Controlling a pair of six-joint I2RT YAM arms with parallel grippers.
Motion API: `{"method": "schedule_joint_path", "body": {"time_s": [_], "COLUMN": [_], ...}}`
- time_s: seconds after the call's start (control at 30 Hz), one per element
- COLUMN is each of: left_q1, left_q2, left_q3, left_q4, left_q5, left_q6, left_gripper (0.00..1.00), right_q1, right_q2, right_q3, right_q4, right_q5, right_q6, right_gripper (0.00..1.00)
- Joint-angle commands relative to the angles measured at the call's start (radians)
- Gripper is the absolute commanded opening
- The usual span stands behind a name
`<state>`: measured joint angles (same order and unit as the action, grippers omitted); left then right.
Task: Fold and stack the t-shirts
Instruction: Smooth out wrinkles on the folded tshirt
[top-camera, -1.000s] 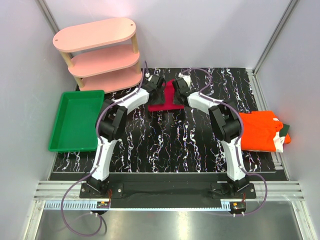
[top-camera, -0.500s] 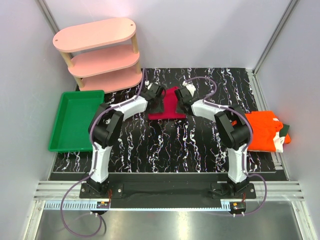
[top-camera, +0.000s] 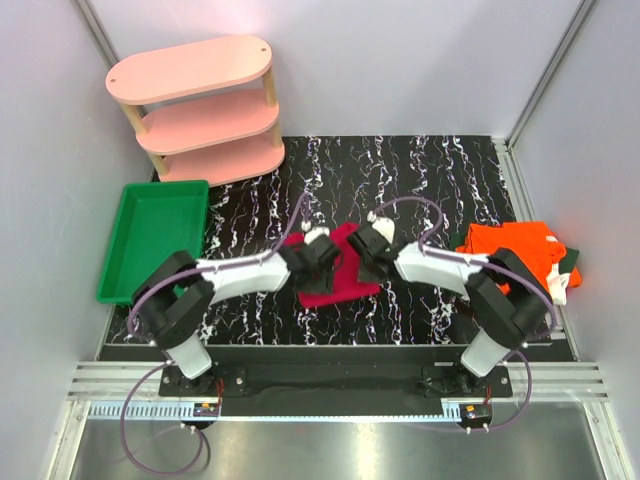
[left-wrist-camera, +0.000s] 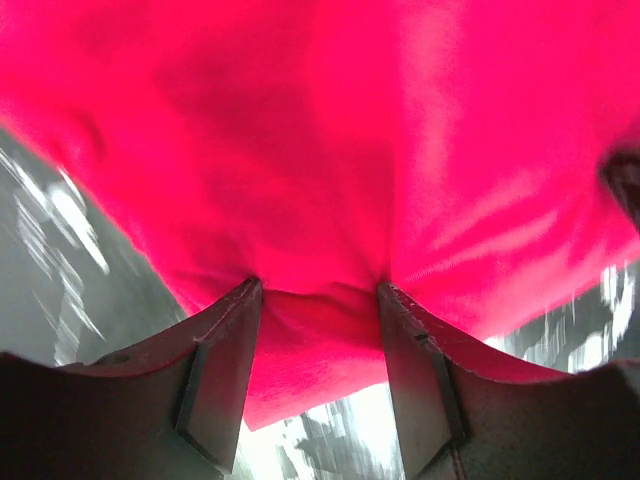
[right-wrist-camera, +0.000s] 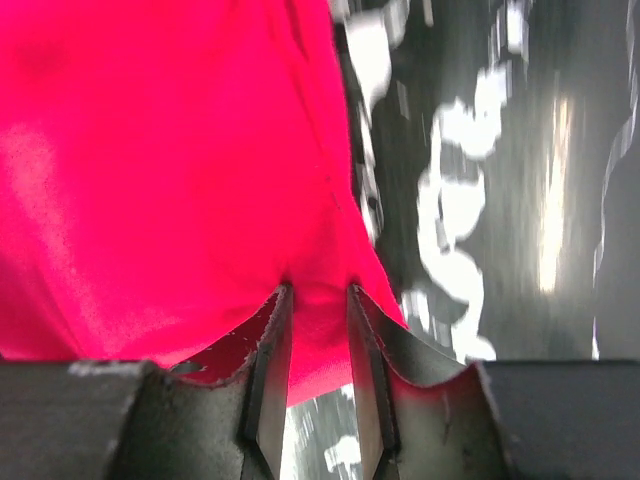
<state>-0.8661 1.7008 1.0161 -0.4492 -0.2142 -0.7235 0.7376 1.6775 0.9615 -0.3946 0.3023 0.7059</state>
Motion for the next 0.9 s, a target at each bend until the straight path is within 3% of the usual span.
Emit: {"method": "schedule_joint_path", "body": {"time_s": [0.0, 0.17, 0.43, 0.57, 0.7, 0.73, 0.8, 0.83, 0.87], "left_q1": [-0.118, -0.227, -0.237, -0.237, -0.214, -0.194, -0.168, -0.145, -0.131], "left_q2": [-0.081, -0.142, -0.13, -0.2, -0.234, -0.224, -0.201, -0.179, -0.167], "left_q3": [-0.16, -0.254, -0.193, -0.091, 0.073, 0.09, 0.127, 0.13, 0.128], "left_q4": [-0.097, -0.094, -0.103, -0.179, -0.209, -0.209, -0.201, -0.192, -0.165], "left_q5": [0.015, 0.001, -0.046, -0.161, -0.226, -0.234, -0.238, -0.238, -0.226], "left_q6": [-0.134, -0.201, -0.208, -0.188, -0.12, -0.108, -0.079, -0.071, -0.056], "left_gripper": [0.56, 0.56, 0.58, 0.65, 0.69, 0.68, 0.64, 0.6, 0.43], "right_q1": [0.072, 0.16, 0.2, 0.2, 0.194, 0.194, 0.19, 0.189, 0.19], "right_q2": [-0.11, -0.231, -0.257, -0.326, -0.28, -0.26, -0.191, -0.17, -0.133], "right_q3": [-0.127, -0.234, -0.225, -0.05, 0.147, 0.175, 0.229, 0.238, 0.246], "right_q4": [-0.128, -0.154, -0.174, -0.21, -0.211, -0.21, -0.207, -0.195, -0.184], "right_q5": [0.032, 0.037, 0.092, 0.246, 0.287, 0.29, 0.293, 0.299, 0.299], "right_q6": [0.145, 0.244, 0.236, 0.133, -0.002, -0.04, -0.069, -0.088, -0.095], "right_gripper": [0.34, 0.34, 0.36, 0.46, 0.5, 0.47, 0.31, 0.07, 0.0]}}
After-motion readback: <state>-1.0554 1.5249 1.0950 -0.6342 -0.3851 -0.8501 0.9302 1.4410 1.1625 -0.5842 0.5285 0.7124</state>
